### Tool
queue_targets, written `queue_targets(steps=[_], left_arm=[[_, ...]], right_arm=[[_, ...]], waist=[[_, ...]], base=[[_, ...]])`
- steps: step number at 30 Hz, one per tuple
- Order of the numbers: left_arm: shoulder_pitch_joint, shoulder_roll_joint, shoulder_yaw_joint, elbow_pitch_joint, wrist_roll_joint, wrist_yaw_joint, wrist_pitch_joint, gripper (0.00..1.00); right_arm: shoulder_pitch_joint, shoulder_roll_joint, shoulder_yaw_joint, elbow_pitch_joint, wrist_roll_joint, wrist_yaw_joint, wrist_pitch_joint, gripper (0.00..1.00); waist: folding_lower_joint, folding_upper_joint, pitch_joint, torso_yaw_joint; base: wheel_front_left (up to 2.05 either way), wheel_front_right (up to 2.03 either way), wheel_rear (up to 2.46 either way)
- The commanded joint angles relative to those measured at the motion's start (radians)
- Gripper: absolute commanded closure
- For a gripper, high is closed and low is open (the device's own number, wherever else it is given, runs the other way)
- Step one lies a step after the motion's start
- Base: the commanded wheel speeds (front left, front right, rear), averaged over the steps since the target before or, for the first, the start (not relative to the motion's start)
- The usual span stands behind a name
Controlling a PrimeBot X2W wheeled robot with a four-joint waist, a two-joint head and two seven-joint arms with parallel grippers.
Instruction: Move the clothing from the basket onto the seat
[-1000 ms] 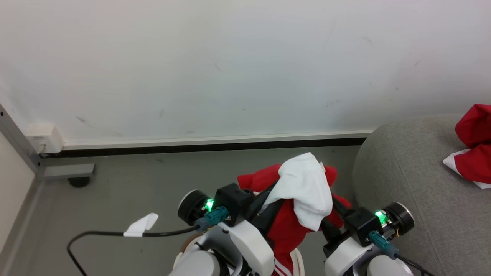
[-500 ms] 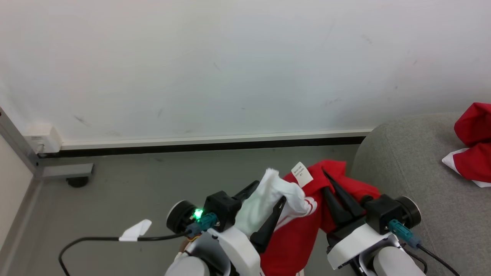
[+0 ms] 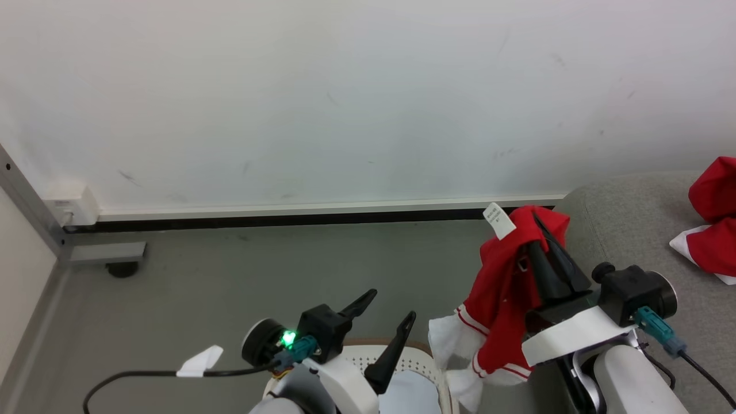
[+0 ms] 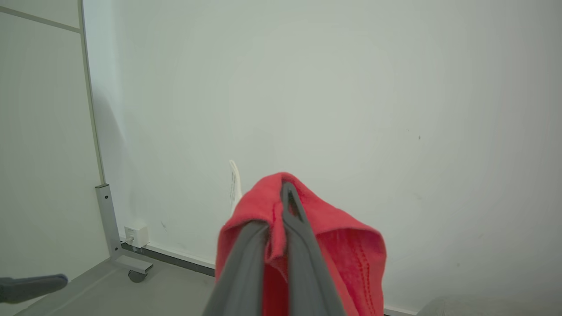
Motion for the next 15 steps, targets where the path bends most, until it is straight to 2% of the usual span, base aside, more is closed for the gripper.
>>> queue_targets(steps=[1,15], left_arm=[[0.000,-0.001,0.000,0.004,0.003,0.004,-0.007,0.00],[-0.004,-0.002,-0.006,0.019,-0.011,0.011,-0.024,0.00]], right_arm=[[-0.015,-0.001,-0.010,-0.011,-0.001,-0.002,0.000,1.00],[-0.020,-0.001,-0.014,-0.041,-0.006,-0.002,0.000,1.00]], waist=[[0.0000,-0.0001,0.000,0.000],[0.0000,-0.0001,0.003,-0.032]], base=[[0.00,0.00,0.00],[0.00,0.00,0.00]])
